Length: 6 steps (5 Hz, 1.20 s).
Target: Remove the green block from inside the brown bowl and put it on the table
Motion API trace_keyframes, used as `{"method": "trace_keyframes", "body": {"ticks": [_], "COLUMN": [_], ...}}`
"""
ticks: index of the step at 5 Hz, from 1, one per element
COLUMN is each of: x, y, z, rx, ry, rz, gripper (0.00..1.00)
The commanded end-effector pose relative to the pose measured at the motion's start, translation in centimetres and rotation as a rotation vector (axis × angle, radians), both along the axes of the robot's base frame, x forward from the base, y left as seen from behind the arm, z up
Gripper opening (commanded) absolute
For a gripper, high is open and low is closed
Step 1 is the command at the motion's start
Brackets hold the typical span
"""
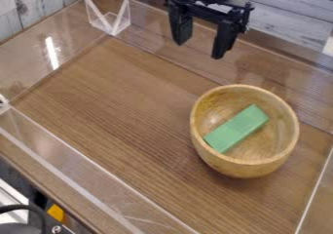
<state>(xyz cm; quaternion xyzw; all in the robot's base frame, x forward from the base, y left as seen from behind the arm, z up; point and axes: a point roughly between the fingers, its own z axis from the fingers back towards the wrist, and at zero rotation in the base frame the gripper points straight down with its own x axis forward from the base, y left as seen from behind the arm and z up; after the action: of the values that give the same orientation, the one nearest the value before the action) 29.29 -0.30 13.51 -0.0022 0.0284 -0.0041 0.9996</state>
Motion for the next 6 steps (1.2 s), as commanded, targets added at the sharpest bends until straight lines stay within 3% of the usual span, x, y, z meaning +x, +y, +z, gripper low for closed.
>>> {"method": "trace_keyframes", "body": {"ticks": [1, 2, 3, 4, 6], "x": [0.9, 1.2, 0.2, -1.0, -0.4], "y": [-1.1, -3.7, -5.9, -6.5, -6.5], "z": [-0.7, -1.1, -1.8, -2.8, -4.5], "rx": [-0.004, -0.011, -0.015, -0.026, -0.026], "ry": [0.011, 0.009, 0.007, -0.001, -0.026], "rz": [-0.036, -0.113, -0.164, -0.175, -0.117], "gripper": [1.00, 1.00, 1.00, 1.00, 1.00]}}
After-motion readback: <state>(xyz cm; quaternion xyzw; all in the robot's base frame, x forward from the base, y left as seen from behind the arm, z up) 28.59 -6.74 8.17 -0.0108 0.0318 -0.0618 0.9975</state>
